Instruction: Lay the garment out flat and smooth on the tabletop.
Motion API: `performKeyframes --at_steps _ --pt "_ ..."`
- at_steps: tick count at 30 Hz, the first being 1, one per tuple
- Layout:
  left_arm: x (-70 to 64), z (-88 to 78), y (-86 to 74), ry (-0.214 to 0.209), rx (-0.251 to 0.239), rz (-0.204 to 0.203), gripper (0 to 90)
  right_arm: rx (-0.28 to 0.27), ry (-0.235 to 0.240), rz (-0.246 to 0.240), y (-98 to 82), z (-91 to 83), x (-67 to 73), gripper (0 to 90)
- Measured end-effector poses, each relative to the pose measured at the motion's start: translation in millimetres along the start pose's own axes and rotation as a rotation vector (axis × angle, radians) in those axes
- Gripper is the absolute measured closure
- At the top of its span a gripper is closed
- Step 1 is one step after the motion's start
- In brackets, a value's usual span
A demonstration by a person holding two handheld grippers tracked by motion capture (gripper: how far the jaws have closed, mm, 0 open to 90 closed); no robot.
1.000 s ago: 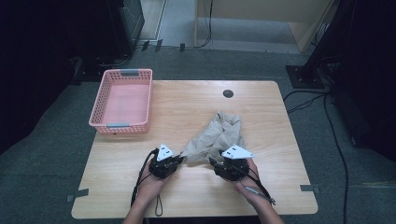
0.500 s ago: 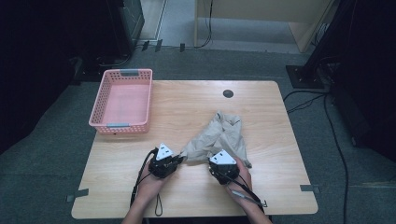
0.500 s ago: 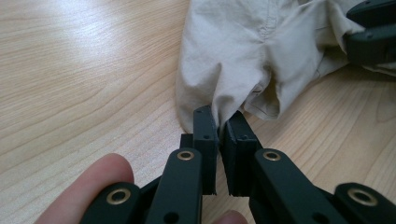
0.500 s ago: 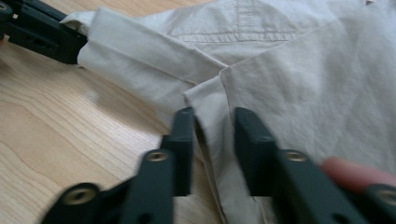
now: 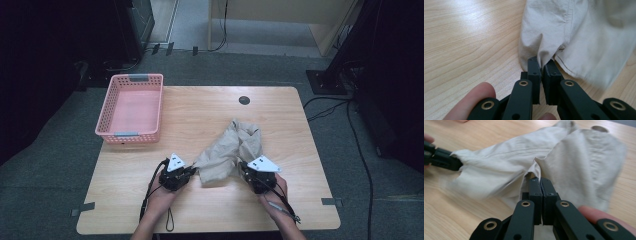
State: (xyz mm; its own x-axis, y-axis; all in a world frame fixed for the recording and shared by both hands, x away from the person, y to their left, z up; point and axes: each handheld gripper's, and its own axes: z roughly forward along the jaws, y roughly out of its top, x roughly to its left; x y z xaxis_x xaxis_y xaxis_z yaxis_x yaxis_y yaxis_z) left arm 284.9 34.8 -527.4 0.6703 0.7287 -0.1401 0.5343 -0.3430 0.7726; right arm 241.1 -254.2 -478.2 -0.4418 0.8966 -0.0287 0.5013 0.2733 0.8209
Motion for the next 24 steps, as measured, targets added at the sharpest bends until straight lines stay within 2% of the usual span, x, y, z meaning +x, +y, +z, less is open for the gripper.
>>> performKeyframes --at_steps 11,18,24 --pt "-0.2 0.2 0.0 0.001 0.001 -0.002 85.9 -0.040 -0.078 0.085 -6.2 -31.2 -48.1 89.9" --pt "-0.3 0.4 0.1 0.002 0.003 -0.001 85.9 -0.043 -0.138 0.141 -16.8 -47.8 -79.4 89.9" --pt "-0.3 0.6 0.2 0.003 0.004 0.000 85.9 -0.035 -0.174 0.178 -28.4 -57.5 -100.2 89.8"
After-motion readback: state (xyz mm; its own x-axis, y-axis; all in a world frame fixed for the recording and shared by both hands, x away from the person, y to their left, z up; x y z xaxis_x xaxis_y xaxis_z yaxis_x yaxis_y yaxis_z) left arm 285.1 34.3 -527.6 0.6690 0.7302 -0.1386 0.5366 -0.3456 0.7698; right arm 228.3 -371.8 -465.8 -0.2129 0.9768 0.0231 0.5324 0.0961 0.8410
